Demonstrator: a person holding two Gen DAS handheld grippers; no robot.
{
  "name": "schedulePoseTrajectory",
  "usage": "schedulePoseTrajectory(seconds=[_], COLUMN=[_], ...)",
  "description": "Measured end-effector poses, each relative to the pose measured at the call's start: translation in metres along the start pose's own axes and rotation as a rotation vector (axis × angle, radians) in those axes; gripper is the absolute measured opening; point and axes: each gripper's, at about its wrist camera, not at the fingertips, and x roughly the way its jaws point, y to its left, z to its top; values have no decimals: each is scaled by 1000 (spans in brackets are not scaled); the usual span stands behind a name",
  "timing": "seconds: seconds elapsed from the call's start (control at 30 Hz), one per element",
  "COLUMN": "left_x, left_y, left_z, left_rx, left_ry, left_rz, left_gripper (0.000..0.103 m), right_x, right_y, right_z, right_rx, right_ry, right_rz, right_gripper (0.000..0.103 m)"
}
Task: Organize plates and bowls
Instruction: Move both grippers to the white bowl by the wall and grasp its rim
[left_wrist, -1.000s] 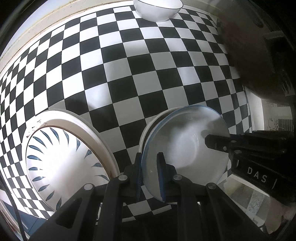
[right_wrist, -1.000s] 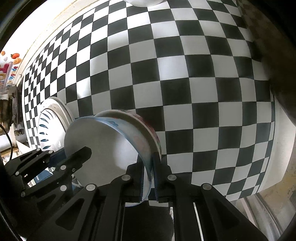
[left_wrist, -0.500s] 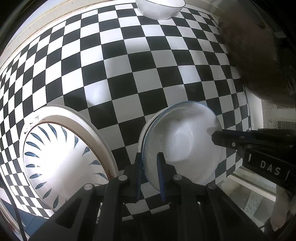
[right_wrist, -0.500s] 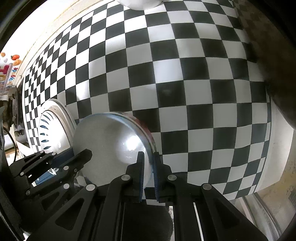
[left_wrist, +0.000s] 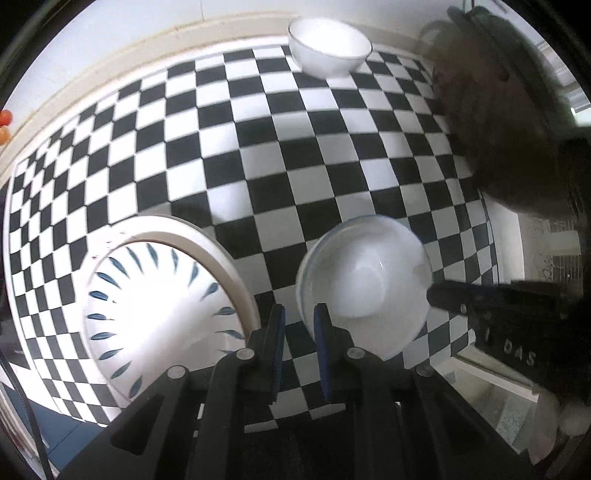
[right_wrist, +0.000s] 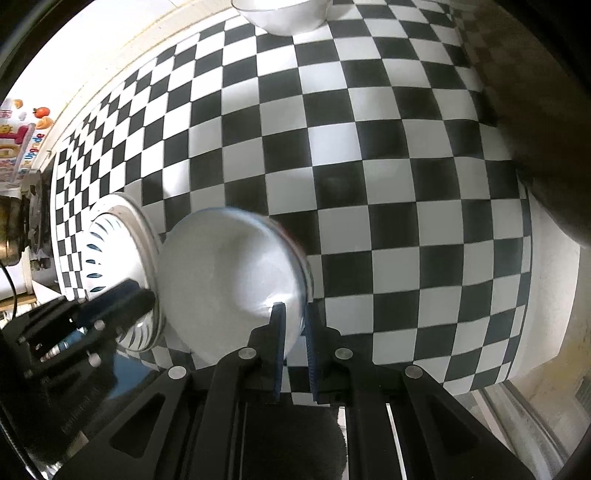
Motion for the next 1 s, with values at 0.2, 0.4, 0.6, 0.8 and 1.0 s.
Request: schedulePoseTrajectory(seconds=[0.2,0.4,0.6,0.8,1.0], left_x=[-29,-50,-62,-63,-51], left_y=[1,0,-5,-8,7], left_z=[-11,-21,-25,-6,58], left_rx=[1,-1,13,2,-72], left_ry=[-39,-73,-109,-142,-154], left_rz=[-24,-28,-15,-21,-31], left_gripper=[14,14,14,14,15], right_x=[-31,-48,-62,-78,-94], right_y=[7,12,11,0,-5], right_z=[-31,-59,-72,-50,8], right_rx=[0,4,5,3,-25], right_ry=[-79,-105,-124,-169,-260], right_rz=[44,76,64,56,45], right_gripper=[12,12,12,31,44])
